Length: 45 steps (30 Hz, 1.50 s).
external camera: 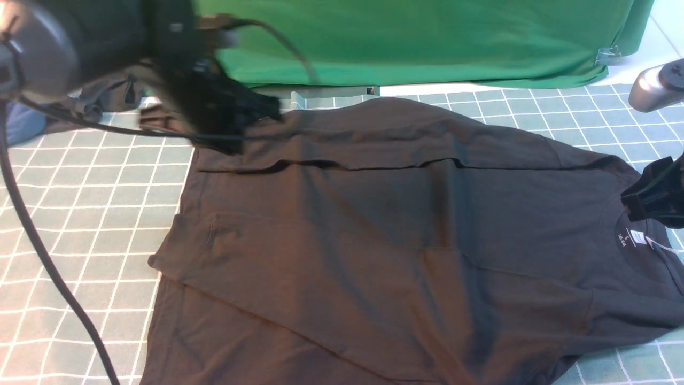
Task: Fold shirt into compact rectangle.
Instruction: 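Grab the top left corner of the dark shirt with the left gripper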
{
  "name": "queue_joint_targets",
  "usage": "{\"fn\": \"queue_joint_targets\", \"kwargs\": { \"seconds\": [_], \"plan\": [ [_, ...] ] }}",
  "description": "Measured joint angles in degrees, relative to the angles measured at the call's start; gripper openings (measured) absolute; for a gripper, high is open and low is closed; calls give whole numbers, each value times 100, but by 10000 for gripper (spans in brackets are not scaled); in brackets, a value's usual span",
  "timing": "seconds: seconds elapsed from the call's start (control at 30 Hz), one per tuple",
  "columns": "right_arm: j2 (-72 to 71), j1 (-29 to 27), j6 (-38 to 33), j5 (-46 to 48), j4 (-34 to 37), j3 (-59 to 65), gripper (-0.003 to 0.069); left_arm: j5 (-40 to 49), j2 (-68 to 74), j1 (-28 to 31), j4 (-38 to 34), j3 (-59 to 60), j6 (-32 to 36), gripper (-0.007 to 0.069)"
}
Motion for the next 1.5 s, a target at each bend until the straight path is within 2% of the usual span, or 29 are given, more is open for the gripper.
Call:
{"fn": "queue_joint_targets", "kwargs": {
  "seconds": [0.1,0.27,0.37,0.57,0.7,1.03,1.5],
  "plan": [
    [0,0,0,0,0,0,237,-470,319,560,-184,0,37,16],
    [0,0,5,0,0,0,237,-1251,872,988,-247,0,311,72],
    [0,0,17,0,0,0,237,-1605,1128,1001,-259,0,529,134],
    [0,0,21,-6,5,0,237,-2426,1640,991,-293,0,636,350],
    [0,0,21,-6,5,0,239,-2610,1753,991,-368,0,659,422],
    [0,0,82,-125,5,0,238,-2520,1748,991,-648,-2,1190,398],
    [0,0,222,-314,5,0,238,-2137,1604,991,-879,-115,1261,394]
  ]
}}
